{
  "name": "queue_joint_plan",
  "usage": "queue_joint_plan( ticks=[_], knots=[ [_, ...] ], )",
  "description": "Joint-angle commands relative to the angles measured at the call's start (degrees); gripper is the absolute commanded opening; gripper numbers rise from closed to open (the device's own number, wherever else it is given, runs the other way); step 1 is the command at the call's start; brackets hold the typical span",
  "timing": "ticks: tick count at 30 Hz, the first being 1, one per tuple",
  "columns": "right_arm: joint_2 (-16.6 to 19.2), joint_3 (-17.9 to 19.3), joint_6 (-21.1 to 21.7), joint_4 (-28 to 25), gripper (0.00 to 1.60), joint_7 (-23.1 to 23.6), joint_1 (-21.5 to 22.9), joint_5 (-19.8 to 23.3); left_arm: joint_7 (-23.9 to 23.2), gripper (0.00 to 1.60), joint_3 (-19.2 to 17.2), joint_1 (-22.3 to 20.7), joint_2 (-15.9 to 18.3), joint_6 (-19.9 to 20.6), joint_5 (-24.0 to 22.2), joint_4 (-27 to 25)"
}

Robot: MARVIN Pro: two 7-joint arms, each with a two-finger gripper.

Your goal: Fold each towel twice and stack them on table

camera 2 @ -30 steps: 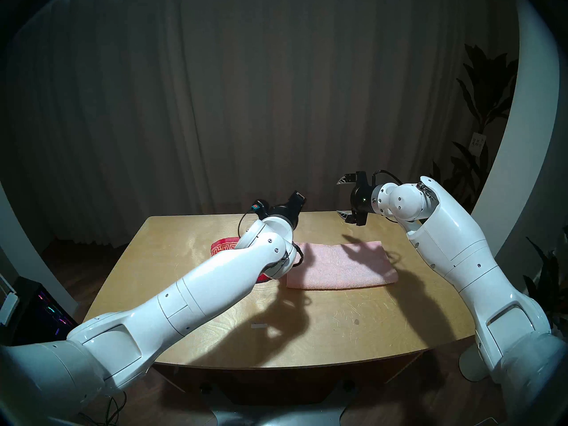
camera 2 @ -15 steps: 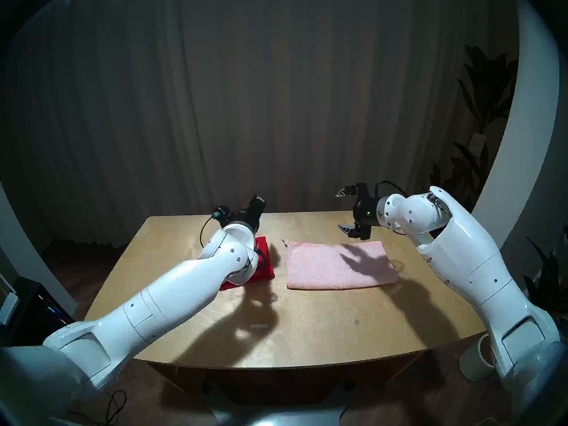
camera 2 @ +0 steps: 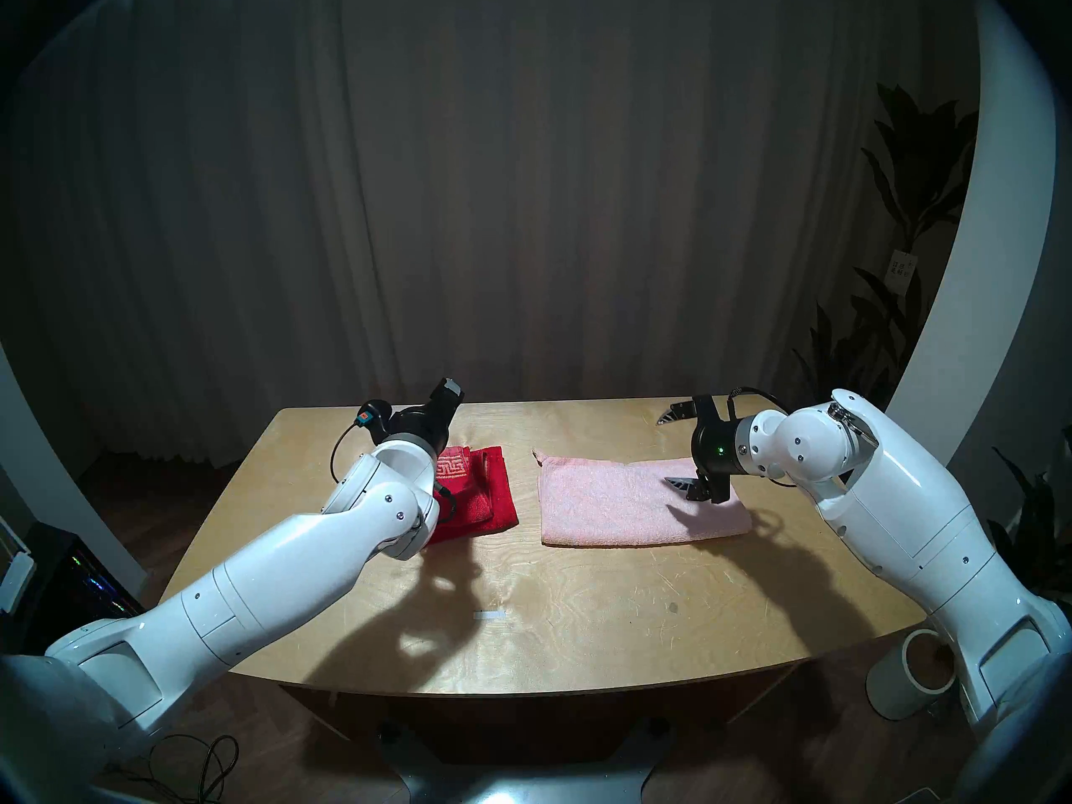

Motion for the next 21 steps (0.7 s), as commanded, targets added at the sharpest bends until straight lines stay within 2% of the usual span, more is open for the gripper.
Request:
queue_joint_plan(
  ticks=[1,7,14,21],
  knots=[
    [4.45,2.16,-1.09,-2.18,1.60,-0.14,-3.68,0.56,-2.19,1.60,-0.68,1.35,4.93,-0.08,1.24,-3.41],
    [6.66,3.74,-1.61,-3.68,1.60,-0.34,-4.58,0.61,-3.22,1.60,-0.61,2.30,6.62,-0.04,1.48,-4.87],
    [10.62,5.53,-2.84,-6.83,1.60,-0.47,-8.02,0.21,-5.48,1.60,-0.21,4.49,9.87,0.16,1.88,-7.67],
    [13.19,6.01,-3.96,-8.56,1.60,-0.43,-11.28,-0.20,-6.84,1.60,0.00,5.84,11.72,0.27,1.92,-9.14]
  ],
)
